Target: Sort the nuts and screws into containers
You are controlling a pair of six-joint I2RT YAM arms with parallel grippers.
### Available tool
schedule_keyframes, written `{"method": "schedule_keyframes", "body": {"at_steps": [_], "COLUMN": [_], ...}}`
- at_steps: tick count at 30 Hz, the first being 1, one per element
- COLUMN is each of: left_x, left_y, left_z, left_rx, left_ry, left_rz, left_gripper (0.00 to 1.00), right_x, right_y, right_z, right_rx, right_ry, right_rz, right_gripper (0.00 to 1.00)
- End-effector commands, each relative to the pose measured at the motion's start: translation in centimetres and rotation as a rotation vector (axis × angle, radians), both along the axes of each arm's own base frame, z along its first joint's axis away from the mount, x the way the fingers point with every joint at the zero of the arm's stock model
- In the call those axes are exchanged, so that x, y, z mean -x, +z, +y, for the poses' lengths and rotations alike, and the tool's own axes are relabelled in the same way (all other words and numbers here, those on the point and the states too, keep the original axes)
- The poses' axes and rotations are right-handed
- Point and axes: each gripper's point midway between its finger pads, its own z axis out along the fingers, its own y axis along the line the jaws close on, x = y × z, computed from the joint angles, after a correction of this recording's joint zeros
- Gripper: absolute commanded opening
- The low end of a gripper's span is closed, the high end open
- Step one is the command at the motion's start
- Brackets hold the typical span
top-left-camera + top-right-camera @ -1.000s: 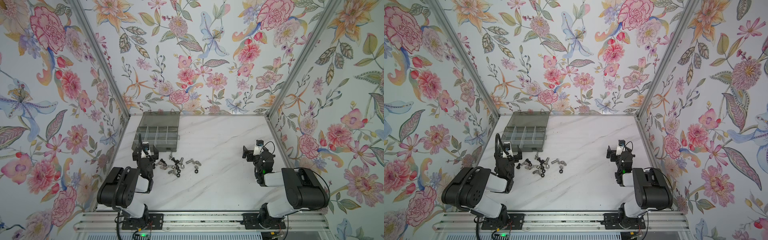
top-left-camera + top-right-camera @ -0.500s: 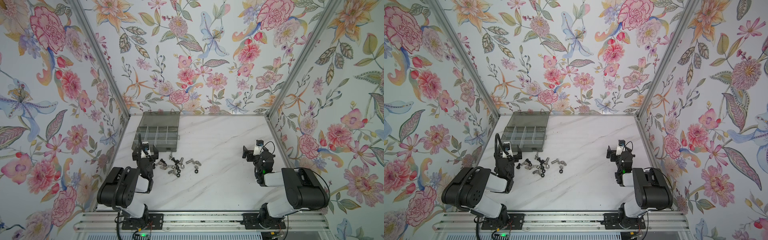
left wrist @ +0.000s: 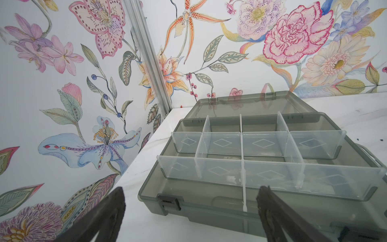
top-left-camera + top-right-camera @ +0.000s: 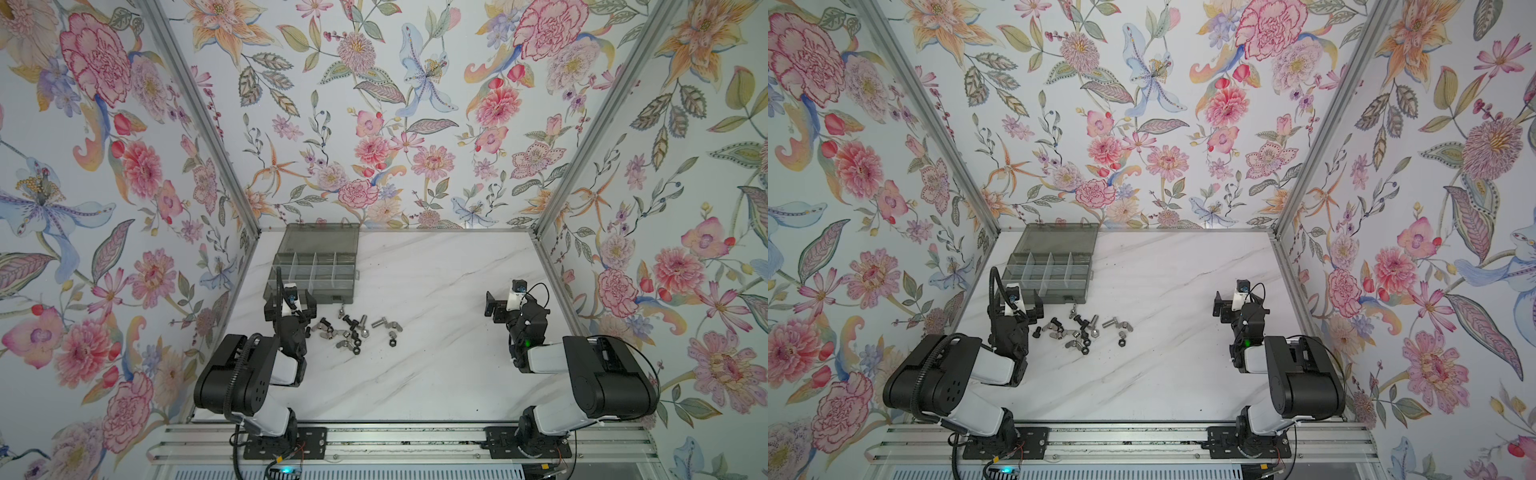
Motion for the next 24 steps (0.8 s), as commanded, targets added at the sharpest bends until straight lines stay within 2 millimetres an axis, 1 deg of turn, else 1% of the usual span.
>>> {"method": "schedule_keyframes", "body": {"at_steps": [1,5,6,9,11,13,16,19,20,24], "left_x": [-0.1,-0.1,0.0,-0.3,-0.5,-0.3,0.0,0.4,0.6,1.5], "left_y": [0.5,0.7,1.6,2.6,3.4,4.8,6.7,7.9,8.1,7.7], "left_z": [0.0,-0.2,-0.3,-0.5,-0.8,-1.2,-2.0,-3.3,-3.7,-6.2], "left_rx": [-0.004,-0.009,-0.01,-0.012,-0.017,-0.02,0.01,0.05,0.067,0.138], "left_ry": [0.009,-0.004,-0.011,-0.021,-0.034,-0.051,-0.086,-0.13,-0.147,-0.223], "left_rz": [-0.021,-0.022,-0.041,-0.025,-0.016,-0.027,-0.044,-0.026,-0.017,0.06], "left_gripper": [0.99,0.99,0.99,0.99,0.99,0.99,0.99,0.99,0.99,0.99], "right_x": [0.5,0.5,0.4,0.3,0.2,0.0,0.1,0.6,0.7,1.8], "right_y": [0.5,1.8,2.1,3.1,3.7,4.3,4.7,4.7,4.6,3.8], "right_z": [0.3,0.2,0.3,0.7,1.0,1.6,3.7,6.1,6.7,10.2], "right_rx": [0.035,0.04,0.04,0.034,-0.003,-0.057,-0.094,-0.092,-0.09,-0.084], "right_ry": [-0.005,-0.02,-0.015,-0.006,-0.006,0.01,0.081,0.139,0.157,0.231], "right_rz": [-0.031,-0.027,-0.018,0.023,0.06,0.11,0.2,0.304,0.334,0.461], "right_gripper": [0.99,0.99,0.99,0.99,0.99,0.99,0.99,0.99,0.99,0.99]}}
